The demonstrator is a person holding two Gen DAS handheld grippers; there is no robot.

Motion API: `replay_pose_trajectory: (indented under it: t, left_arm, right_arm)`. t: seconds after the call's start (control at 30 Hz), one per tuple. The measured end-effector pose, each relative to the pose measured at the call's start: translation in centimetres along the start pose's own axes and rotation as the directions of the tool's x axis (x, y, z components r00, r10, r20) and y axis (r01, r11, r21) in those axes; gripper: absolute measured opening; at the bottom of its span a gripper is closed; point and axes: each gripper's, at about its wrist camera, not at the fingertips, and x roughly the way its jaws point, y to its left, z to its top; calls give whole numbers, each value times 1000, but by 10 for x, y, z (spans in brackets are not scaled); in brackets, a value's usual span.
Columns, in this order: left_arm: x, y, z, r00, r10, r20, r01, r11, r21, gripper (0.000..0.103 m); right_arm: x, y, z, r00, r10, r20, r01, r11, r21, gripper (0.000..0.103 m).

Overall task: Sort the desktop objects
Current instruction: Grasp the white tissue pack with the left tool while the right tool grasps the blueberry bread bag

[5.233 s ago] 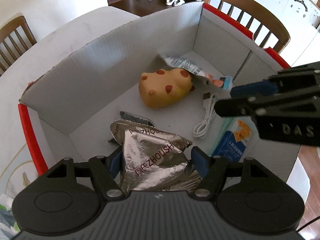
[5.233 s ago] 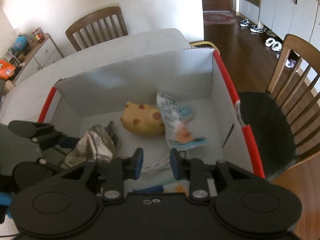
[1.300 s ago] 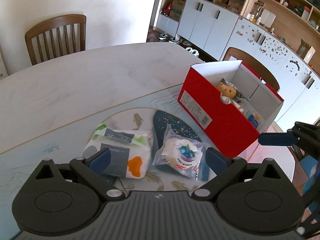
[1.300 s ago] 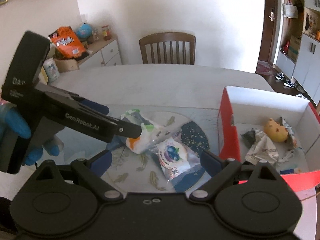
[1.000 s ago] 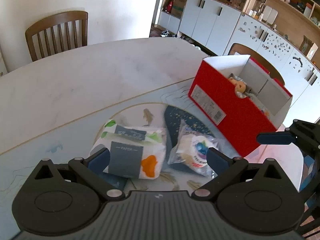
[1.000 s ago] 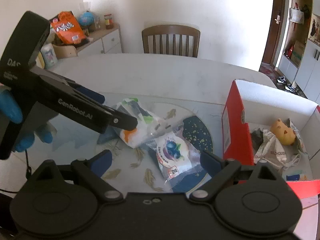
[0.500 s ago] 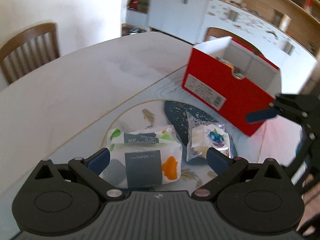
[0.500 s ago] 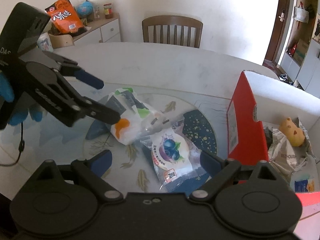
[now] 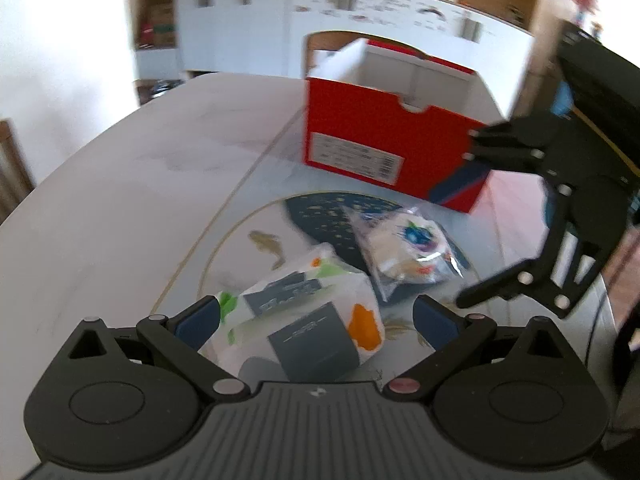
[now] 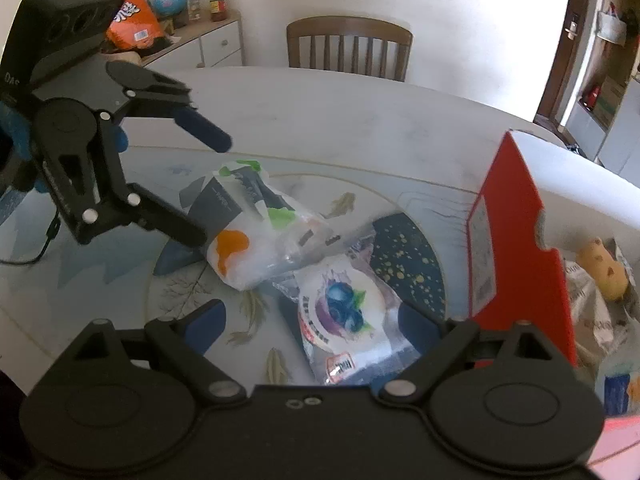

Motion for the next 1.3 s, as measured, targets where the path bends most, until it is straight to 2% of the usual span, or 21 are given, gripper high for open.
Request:
replay_pose_trajectory:
  t: [0.17,0.3,0.4,0.7,0.8,0.93,1.3]
  left_arm:
    - [3,-1,2,999,-47,9,46,995,87,103]
    - [11,3,1,996,-90,-23,92,985,146,103]
    - [15,6,-2,996,-84,-22,87,976,198,103]
    - [30,14,-6,992,-129,-19,129,963,238,103]
    - [34,13,-10,995,-103,-7,101,958,267,103]
    - [40,7,-16,993,-109,-32,114,945,307,103]
    - [52,-5,-31,994,-103,-44,112,951,289,103]
  right_arm:
    - [9,-1,2,1000,5,-15,-5,1000,-1,93]
    - [14,-1,2,1000,11,-19,-11,1000,-11,93]
    - [19,-1,3,1000,9,-27,-10,1000,-15,93]
    - [33,-6,4,999,-8,-38,8,1000,-18,93]
    - [37,-6,5,999,-15,-35,13,999,-37,93]
    - [41,-4,6,999,-12,-31,10,997,-83,93]
    - [52,-3,3,998,-37,-52,31,994,-109,93]
